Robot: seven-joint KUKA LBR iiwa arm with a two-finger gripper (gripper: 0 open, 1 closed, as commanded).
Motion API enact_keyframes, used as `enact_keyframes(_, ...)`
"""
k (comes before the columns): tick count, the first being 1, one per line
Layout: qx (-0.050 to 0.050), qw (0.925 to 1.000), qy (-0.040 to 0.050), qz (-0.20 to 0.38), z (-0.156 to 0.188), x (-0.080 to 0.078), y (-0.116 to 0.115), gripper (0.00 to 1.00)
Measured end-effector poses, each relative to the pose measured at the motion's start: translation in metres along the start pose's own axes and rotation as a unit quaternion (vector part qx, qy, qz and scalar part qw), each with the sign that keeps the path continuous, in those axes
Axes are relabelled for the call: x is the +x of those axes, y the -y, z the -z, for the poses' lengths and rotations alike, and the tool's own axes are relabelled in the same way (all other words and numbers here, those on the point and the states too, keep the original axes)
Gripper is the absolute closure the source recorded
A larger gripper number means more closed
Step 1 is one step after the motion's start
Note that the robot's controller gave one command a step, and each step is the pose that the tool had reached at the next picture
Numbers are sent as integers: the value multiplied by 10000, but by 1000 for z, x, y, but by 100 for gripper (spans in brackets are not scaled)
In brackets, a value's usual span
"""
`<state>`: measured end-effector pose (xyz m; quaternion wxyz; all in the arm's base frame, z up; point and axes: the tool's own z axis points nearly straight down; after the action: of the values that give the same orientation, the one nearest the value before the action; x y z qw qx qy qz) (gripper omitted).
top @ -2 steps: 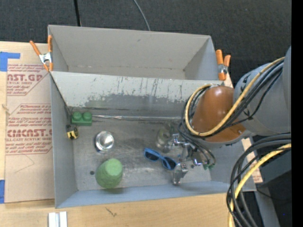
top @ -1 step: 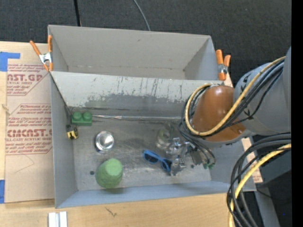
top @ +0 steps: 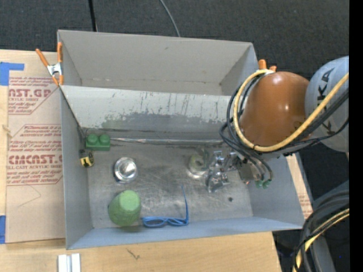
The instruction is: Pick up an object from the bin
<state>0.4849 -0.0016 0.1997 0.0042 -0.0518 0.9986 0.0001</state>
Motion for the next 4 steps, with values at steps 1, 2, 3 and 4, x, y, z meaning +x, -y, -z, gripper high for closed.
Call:
enact_keyframes(1, -4, 10000, -37, -6, -4, 2, 0, 0)
enact_keyframes(2, -24, 9982, -54, 594, -64, -19, -108, 0)
enact_keyframes(3, -24, 9851, -31, 1722, -55, -17, -173, 0)
enact_keyframes(4, 0, 9861, -63, 1658, -94, -16, -103, 0)
